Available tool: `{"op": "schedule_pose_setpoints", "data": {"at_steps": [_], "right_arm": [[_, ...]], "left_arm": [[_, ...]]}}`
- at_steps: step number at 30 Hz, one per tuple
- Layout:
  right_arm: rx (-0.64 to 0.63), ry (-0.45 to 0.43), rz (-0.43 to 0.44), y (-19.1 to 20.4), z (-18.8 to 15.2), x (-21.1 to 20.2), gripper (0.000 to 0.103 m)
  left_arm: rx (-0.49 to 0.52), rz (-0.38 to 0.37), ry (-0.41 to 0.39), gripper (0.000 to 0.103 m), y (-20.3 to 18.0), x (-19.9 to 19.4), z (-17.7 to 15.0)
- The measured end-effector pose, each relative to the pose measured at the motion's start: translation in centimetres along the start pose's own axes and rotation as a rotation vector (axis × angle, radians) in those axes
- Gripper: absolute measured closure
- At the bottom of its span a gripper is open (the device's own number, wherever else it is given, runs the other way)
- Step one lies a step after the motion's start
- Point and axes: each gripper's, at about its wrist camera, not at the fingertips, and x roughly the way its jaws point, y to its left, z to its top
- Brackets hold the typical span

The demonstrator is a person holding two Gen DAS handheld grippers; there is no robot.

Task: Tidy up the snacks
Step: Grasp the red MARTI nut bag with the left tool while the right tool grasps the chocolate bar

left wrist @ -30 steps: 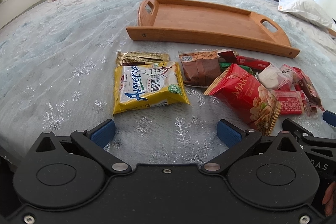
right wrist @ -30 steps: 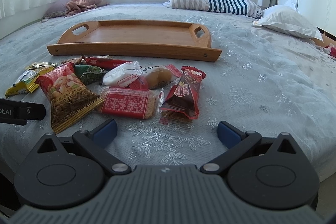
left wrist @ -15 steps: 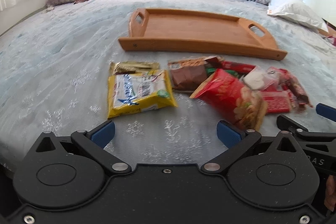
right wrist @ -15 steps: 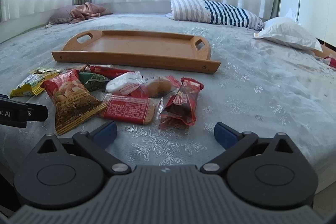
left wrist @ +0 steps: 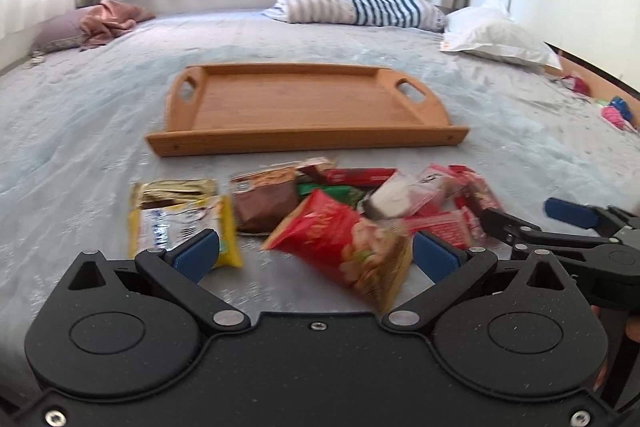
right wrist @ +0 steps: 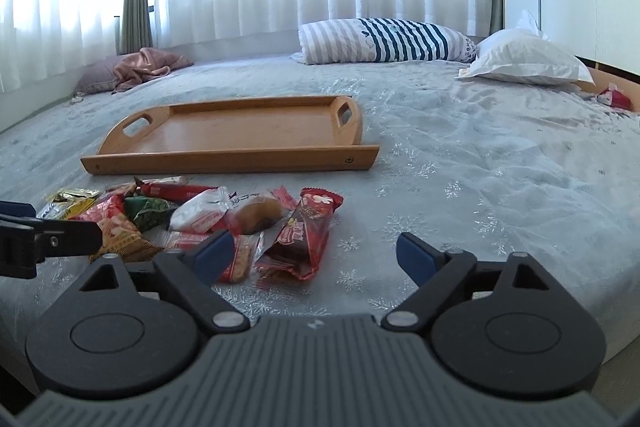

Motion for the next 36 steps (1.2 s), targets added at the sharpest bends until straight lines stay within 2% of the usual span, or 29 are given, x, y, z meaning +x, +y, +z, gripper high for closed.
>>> {"op": "schedule_pose_setpoints", "data": {"at_steps": [1, 6, 8, 14, 18, 23, 26, 28, 30, 36], "right_arm": [[0.006, 0.003, 0.004, -0.1, 0.1, 0.1, 0.017], [0.046, 0.027, 0.032, -0.5, 0.1, 0.8, 0.042], [0.059, 0.035, 0.048, -0.6, 0.3, 1.2, 0.047], [0.071, 0.041, 0.074, -0.5, 0.8, 2.2, 0.048], [0.097, 0.057, 0.083, -0.5, 0.8, 3.2, 0.048], [0.152, 0.074, 0.089, -1.0, 0.9, 4.2, 0.047], [0.166, 0.092, 0.087, -1.3, 1.3, 4.5, 0.058], [0.174, 0.1, 0.084, -1.4, 1.5, 4.5, 0.064], [0.174, 0.106, 0.081, -1.5, 1.7, 4.5, 0.069], [0.166, 0.09, 0.053, -1.0, 1.5, 3.6, 0.076]], "left_arm": [[0.0, -0.008, 0.002, 0.0, -0.1, 0.3, 0.2], [0.033, -0.018, 0.006, 0.0, -0.9, 1.4, 0.5], [0.052, -0.02, 0.013, 0.0, -1.1, 1.7, 0.5], [0.072, -0.024, 0.042, 0.003, -1.7, 2.9, 0.1], [0.077, 0.001, 0.043, 0.008, -1.7, 3.4, -0.2], [0.101, 0.016, 0.048, 0.009, -2.0, 4.0, -0.6], [0.112, 0.016, 0.061, 0.01, -2.2, 4.2, -0.5], [0.118, 0.017, 0.066, 0.013, -2.4, 4.1, -0.4], [0.119, 0.025, 0.059, 0.023, -2.4, 3.8, -0.5], [0.125, 0.004, 0.047, 0.029, -2.3, 2.8, -0.7]]}}
